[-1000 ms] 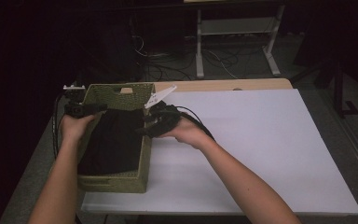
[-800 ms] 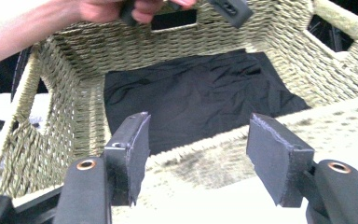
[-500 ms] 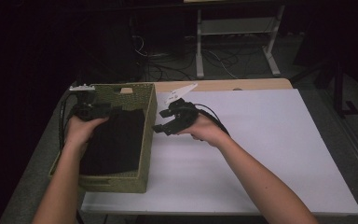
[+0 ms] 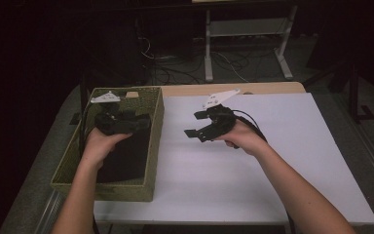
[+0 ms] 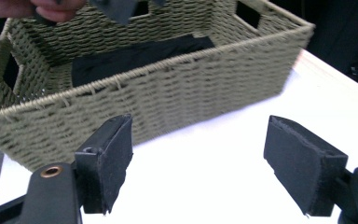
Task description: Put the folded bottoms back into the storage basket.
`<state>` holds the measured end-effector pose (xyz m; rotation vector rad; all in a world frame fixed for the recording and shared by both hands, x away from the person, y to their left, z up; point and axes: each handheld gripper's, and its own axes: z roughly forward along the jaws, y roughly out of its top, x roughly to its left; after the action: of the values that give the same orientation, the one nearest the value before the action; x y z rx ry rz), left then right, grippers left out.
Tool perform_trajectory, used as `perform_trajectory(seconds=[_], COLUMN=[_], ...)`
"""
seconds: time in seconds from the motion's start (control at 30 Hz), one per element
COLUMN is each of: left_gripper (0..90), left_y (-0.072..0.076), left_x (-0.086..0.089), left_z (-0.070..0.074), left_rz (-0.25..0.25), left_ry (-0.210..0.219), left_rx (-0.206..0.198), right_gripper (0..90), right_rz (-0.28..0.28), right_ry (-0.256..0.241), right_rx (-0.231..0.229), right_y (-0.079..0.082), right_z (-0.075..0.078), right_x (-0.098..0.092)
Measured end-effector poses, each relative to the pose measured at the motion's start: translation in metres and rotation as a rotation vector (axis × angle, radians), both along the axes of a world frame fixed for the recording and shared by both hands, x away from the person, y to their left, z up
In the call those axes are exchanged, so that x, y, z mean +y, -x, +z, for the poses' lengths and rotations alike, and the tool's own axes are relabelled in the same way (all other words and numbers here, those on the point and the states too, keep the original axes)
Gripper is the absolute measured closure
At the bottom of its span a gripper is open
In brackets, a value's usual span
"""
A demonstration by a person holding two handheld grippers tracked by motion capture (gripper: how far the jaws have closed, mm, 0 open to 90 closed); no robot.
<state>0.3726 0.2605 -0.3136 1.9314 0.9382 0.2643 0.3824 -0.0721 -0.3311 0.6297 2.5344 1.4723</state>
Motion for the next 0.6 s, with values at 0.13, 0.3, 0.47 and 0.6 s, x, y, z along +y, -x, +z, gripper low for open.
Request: perform_trajectory(seconds=[0.13, 0.3, 0.47, 0.6], left_gripper=[17.6, 14.2, 12.9, 11.1], left_y=[0.009, 0.022, 0.034, 0.041], left_x=[-0.011, -0.021, -0.027, -0.03], left_z=[-0.001, -0.001, -0.002, -0.004], left_rz=[-0.037, -0.09, -0.136, -0.156], left_ry=[0.014, 0.02, 0.027, 0.042], left_rx=[-0.012, -0.02, -0.03, -0.039], right_gripper=[21.0, 14.6, 13.6, 9.8], right_rz=[-0.034, -0.072, -0.107, -0.126], right_ry=[-0.003, -0.007, -0.008, -0.006], right_rx=[0.003, -0.001, 0.008, 0.009], right_y=[0.006, 0.014, 0.023, 0.032], right_z=[-0.003, -0.008, -0.013, -0.016], right_x=[-0.019, -0.041, -0.065, -0.082])
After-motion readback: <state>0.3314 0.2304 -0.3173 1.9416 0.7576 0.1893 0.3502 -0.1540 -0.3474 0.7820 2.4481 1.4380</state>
